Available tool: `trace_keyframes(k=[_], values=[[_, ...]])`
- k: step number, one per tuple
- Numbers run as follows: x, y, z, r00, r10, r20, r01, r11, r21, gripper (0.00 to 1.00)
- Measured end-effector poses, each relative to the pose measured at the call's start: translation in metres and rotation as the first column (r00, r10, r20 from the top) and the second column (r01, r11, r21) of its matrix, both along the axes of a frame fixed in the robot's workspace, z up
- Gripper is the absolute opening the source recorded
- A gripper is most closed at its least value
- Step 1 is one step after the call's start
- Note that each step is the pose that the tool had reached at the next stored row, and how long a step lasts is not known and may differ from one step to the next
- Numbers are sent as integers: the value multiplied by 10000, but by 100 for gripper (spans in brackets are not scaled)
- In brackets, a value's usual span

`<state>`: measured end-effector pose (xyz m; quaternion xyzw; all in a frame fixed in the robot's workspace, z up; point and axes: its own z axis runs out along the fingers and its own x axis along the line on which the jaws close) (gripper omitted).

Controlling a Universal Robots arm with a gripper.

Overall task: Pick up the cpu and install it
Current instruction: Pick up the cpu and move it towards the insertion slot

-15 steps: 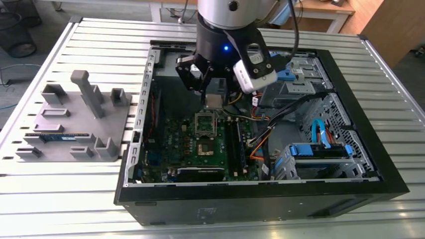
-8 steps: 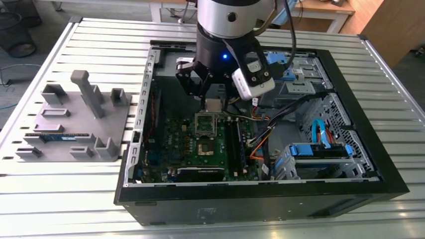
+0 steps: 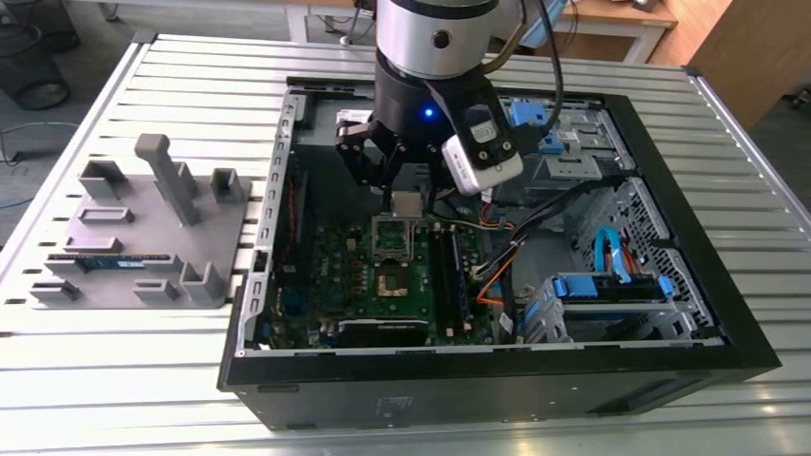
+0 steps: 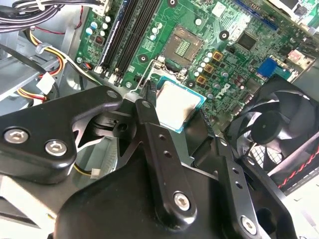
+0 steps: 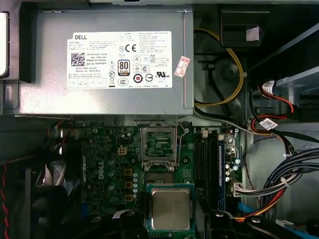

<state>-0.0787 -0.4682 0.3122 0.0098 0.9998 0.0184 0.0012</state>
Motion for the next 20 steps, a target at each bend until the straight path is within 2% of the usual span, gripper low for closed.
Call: trace_keyframes(k=[2, 3, 5, 6, 9, 13, 16, 20], values=[[0, 0, 0, 10000, 0, 0, 0, 10000, 0, 47], [0, 0, -1, 10000, -1, -22, 1, 10000, 0, 47], [1, 0, -4, 9997, 0, -258, 0, 10000, 2, 47], [1, 0, -3, 9995, 0, -306, 0, 10000, -1, 47], [1, 0, -3, 9994, 0, -350, 0, 10000, -1, 47], [1, 0, -24, 9994, 0, -356, 1, 10000, 2, 47], [1, 0, -69, 9994, 0, -347, 0, 10000, 0, 47], [-5, 0, -106, 9998, 18, -200, -18, 10000, -1, 47]])
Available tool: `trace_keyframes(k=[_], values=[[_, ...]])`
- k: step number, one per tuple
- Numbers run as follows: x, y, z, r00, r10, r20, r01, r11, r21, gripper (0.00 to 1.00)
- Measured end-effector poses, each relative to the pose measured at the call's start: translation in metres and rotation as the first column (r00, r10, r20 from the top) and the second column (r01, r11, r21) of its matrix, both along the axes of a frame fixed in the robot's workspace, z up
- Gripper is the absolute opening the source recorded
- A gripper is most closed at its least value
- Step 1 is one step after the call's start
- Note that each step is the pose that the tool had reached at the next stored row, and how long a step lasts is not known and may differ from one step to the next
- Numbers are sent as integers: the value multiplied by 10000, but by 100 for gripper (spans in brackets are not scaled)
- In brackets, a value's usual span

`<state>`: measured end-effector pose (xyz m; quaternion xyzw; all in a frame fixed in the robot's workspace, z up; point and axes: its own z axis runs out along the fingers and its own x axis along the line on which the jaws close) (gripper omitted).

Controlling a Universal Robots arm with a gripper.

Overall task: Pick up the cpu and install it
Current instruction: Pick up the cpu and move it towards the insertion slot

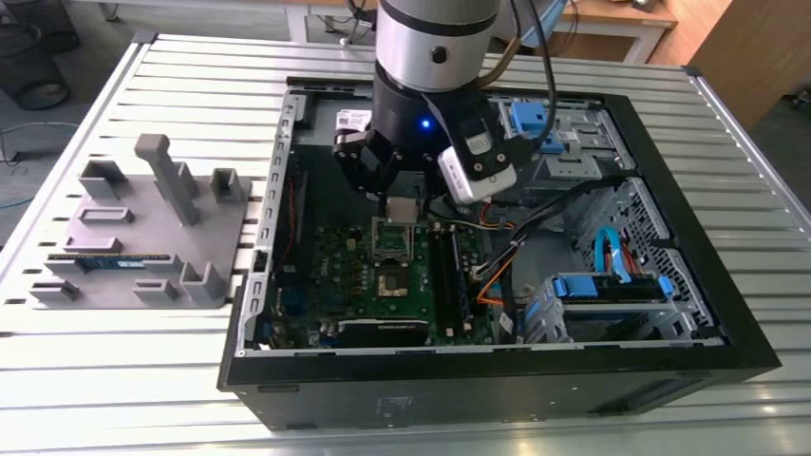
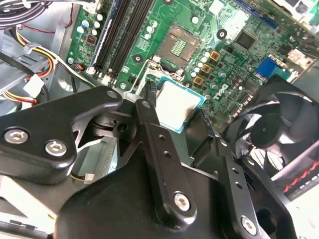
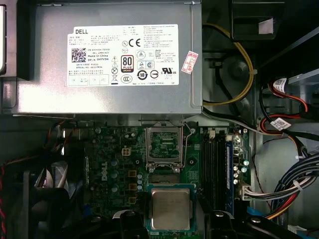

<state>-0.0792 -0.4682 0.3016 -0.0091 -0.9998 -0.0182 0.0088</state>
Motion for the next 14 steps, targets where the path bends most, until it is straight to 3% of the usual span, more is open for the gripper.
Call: trace_keyframes(k=[4, 14], values=[[-3, 0, -36, 10000, 15, 63, -15, 10000, 0, 47], [-4, 0, -67, 10000, 15, 64, -14, 10000, -6, 47]])
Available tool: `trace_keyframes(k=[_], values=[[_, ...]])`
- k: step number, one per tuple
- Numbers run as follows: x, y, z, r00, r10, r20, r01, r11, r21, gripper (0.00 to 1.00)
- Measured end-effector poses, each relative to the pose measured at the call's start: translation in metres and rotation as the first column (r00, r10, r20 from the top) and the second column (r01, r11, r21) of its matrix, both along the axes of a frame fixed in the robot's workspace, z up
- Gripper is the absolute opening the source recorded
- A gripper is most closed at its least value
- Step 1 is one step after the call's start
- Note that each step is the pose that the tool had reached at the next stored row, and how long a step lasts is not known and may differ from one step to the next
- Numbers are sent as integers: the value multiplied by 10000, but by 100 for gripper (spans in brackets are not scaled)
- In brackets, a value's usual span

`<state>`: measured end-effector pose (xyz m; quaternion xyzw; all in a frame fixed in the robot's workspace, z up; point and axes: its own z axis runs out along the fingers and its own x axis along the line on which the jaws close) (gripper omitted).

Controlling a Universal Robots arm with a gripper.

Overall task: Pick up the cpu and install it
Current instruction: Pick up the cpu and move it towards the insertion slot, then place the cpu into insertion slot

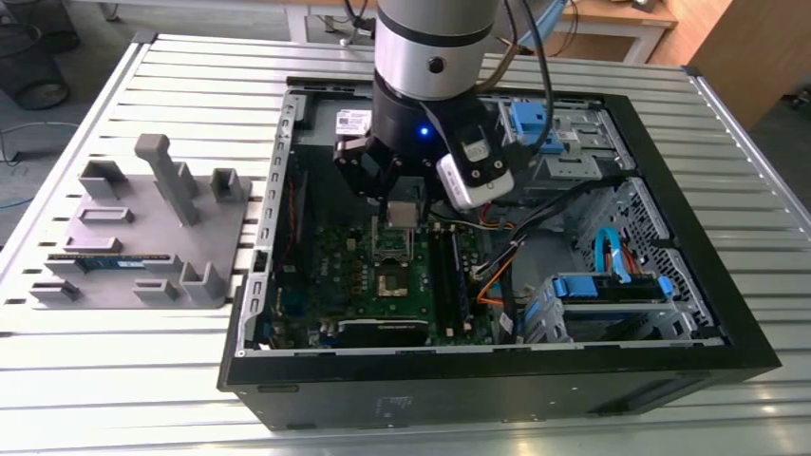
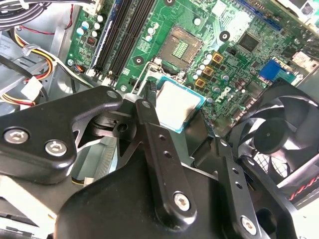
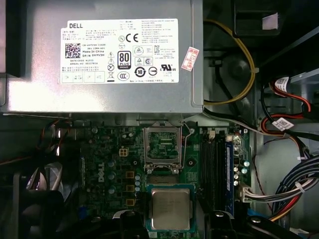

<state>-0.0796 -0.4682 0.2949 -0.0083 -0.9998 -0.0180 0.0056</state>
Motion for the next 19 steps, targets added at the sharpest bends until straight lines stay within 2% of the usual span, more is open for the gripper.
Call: trace_keyframes(k=[15, 19], values=[[0, 0, -84, 10000, 0, -1, 0, 10000, 1, 47], [0, 0, -88, 10000, 0, 0, 0, 10000, 1, 47]])
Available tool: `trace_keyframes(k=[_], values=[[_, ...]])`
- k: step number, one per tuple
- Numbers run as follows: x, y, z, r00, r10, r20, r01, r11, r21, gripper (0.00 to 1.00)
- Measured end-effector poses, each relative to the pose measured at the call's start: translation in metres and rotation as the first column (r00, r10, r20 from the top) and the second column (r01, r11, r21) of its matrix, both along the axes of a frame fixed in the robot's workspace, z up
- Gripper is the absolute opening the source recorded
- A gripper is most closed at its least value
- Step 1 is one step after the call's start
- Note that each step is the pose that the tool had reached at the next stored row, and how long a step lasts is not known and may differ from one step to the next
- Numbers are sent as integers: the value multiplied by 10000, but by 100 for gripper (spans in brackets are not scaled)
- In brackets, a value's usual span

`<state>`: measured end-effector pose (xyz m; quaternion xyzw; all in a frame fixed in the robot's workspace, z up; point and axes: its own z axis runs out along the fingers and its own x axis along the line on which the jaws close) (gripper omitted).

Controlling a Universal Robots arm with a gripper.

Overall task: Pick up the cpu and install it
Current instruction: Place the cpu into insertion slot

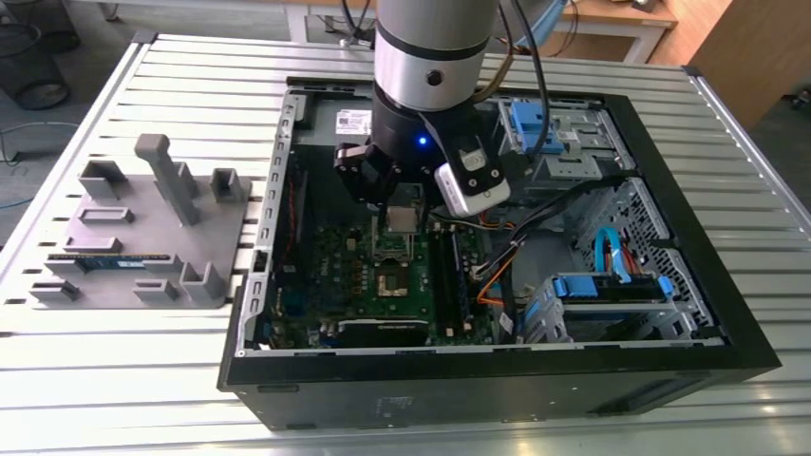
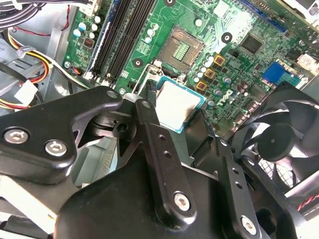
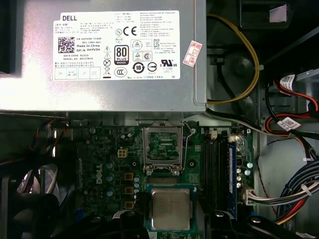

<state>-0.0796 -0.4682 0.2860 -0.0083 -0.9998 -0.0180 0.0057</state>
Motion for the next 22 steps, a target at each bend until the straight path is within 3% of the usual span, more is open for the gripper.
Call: trace_keyframes(k=[5, 22], values=[[0, 0, -19, 10000, 0, 0, 0, 10000, 0, 47], [-14, -2, -183, 10000, 2, 0, -2, 10000, -64, 47]])
